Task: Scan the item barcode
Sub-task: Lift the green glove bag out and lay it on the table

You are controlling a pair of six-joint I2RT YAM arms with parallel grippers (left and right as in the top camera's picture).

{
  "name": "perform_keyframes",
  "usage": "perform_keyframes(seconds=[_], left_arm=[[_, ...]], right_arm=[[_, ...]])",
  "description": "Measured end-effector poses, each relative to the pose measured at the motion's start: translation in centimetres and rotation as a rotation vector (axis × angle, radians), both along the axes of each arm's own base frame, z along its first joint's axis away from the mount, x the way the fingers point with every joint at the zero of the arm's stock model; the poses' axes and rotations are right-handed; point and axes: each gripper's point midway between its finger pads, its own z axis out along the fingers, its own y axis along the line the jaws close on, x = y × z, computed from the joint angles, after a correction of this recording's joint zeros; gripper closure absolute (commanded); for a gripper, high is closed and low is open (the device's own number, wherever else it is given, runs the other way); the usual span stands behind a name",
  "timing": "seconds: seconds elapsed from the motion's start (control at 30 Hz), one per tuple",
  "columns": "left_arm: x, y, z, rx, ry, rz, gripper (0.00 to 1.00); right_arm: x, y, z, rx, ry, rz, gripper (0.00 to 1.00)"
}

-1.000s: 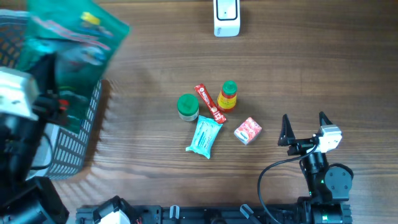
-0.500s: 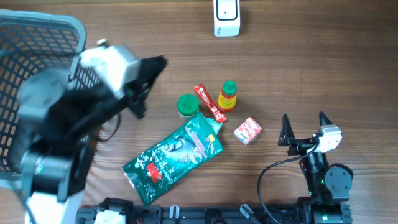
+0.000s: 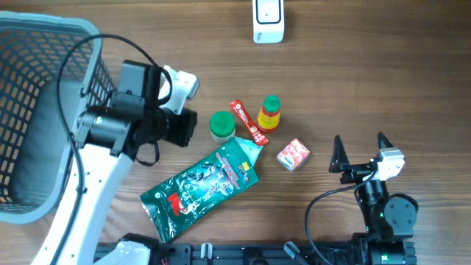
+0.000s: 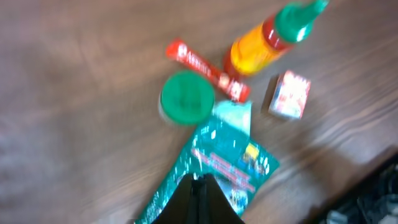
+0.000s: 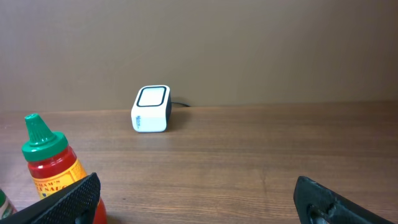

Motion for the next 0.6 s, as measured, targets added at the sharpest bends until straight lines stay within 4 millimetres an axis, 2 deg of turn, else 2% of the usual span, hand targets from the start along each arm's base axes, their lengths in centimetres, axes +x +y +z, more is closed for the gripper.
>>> perform_keyframes(seconds=[0.13,0.3,0.37,0.4,0.43,0.5,0.53,0.6], left_arm=[[-1.1,0.3,-2.8,0.024,0.097,0.011,0.96],[-3.3,0.0,-8.9,0.054,0.193,-0.016,0.96],[-3.7,-0.4,-10.3,0.057,0.198,-0.029,0.96],[-3.5,-0.6,-10.6,0.056,0.188,-0.034,0.92],[-2.3,-1.1,-10.3,0.039,0.132,-0.038,0.87],[-0.3,-1.8,-9.5,0.01,0.042,-0.036,0.69],[0.9,-2.3,-8.8,-0.012,-0.016,-0.031,0.45],[2.8,-2.9,-7.5,-0.039,-0.112,-0.035,0.14]], right_arm=[[0.0,0.0,0.0,0.0,0.0,0.0,0.01],[0.0,0.0,0.0,0.0,0.0,0.0,0.0],[0.0,0.0,0.0,0.0,0.0,0.0,0.0],[0.0,0.0,0.0,0.0,0.0,0.0,0.0],[0.0,0.0,0.0,0.0,0.0,0.0,0.0],[0.0,0.0,0.0,0.0,0.0,0.0,0.0],[0.0,0.0,0.0,0.0,0.0,0.0,0.0],[0.0,0.0,0.0,0.0,0.0,0.0,0.0]])
